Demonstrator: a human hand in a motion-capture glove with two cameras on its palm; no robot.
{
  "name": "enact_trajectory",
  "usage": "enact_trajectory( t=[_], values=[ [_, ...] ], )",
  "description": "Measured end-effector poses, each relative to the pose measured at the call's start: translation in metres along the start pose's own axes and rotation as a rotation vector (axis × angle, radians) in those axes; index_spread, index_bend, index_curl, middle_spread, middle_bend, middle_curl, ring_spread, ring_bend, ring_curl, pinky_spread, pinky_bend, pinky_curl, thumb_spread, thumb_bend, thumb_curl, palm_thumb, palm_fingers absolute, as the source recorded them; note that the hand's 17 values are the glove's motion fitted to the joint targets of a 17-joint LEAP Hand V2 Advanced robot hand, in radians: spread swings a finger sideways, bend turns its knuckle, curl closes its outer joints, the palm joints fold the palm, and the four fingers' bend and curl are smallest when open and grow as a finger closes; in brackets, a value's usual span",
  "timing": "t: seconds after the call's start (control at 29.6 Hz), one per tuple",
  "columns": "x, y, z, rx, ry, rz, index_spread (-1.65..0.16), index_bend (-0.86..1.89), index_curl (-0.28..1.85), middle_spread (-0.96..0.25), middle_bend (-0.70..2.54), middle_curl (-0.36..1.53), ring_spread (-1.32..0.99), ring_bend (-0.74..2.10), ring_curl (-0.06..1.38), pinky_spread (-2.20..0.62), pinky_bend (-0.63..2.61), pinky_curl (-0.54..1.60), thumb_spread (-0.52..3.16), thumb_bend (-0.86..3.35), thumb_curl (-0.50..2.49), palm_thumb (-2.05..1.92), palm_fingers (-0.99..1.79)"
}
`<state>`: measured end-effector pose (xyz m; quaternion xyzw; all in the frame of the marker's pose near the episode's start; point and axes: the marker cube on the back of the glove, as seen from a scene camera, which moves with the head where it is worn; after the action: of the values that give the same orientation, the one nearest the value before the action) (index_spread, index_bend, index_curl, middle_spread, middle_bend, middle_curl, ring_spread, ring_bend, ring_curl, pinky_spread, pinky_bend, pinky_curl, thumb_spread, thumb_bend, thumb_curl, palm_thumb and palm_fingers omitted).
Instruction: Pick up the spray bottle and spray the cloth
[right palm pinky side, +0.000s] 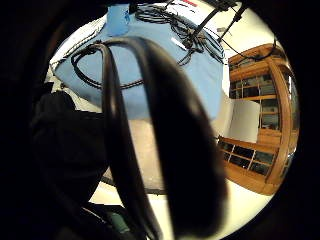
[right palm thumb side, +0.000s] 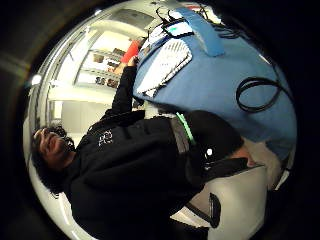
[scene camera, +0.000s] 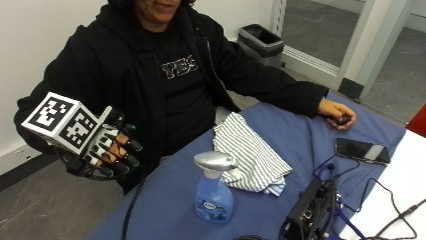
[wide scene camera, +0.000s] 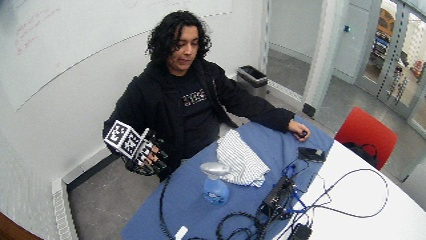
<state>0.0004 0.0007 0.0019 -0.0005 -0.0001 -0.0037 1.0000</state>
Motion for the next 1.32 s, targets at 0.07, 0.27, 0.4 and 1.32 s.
enact_trajectory(
  t=[0.07,0.27,0.4,1.32],
  values=[
    [0.0,0.0,0.001,-0.002,-0.001,-0.002,-0.19,0.15,0.06,0.01,0.25,0.08,0.0,0.37,0.08,0.11,0.32,0.08,0.5,0.26,0.09,0.4,0.43],
    [0.002,-0.006,0.002,-0.008,0.005,-0.005,-0.28,0.14,0.13,0.02,0.26,0.14,0.0,0.4,0.16,0.17,0.33,0.16,0.82,0.26,0.14,0.45,0.39],
    [0.004,-0.011,-0.001,-0.008,0.013,-0.001,-0.31,0.14,0.15,0.02,0.26,0.17,0.01,0.41,0.19,0.19,0.34,0.19,0.94,0.25,0.16,0.47,0.37],
    [0.024,-0.109,-0.005,0.052,-0.213,-0.035,-0.34,0.12,0.19,0.02,0.26,0.29,0.01,0.46,0.27,0.21,0.37,0.29,1.1,0.1,0.26,0.61,0.31]
  ],
)
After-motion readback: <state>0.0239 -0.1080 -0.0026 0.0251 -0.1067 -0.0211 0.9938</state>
